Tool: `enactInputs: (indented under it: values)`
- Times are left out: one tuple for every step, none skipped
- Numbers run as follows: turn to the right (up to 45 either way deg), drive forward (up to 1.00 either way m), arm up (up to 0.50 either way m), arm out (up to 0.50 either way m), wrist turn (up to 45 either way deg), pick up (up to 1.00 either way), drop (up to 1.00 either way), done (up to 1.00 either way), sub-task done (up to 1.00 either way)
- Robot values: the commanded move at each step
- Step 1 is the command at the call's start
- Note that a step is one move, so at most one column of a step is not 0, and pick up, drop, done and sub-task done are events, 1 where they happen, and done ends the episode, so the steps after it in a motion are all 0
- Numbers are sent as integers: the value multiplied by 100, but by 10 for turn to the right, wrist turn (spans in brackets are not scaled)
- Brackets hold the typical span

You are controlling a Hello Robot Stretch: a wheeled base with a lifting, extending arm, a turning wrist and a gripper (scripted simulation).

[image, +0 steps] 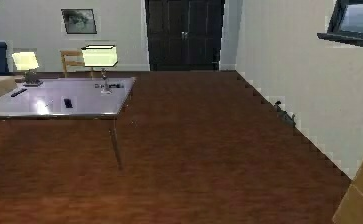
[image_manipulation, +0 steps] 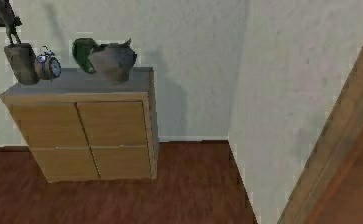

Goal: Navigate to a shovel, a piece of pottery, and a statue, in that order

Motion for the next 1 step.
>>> enactInputs:
  values:
    - [450,0,0,0,0,0,0,0,0]
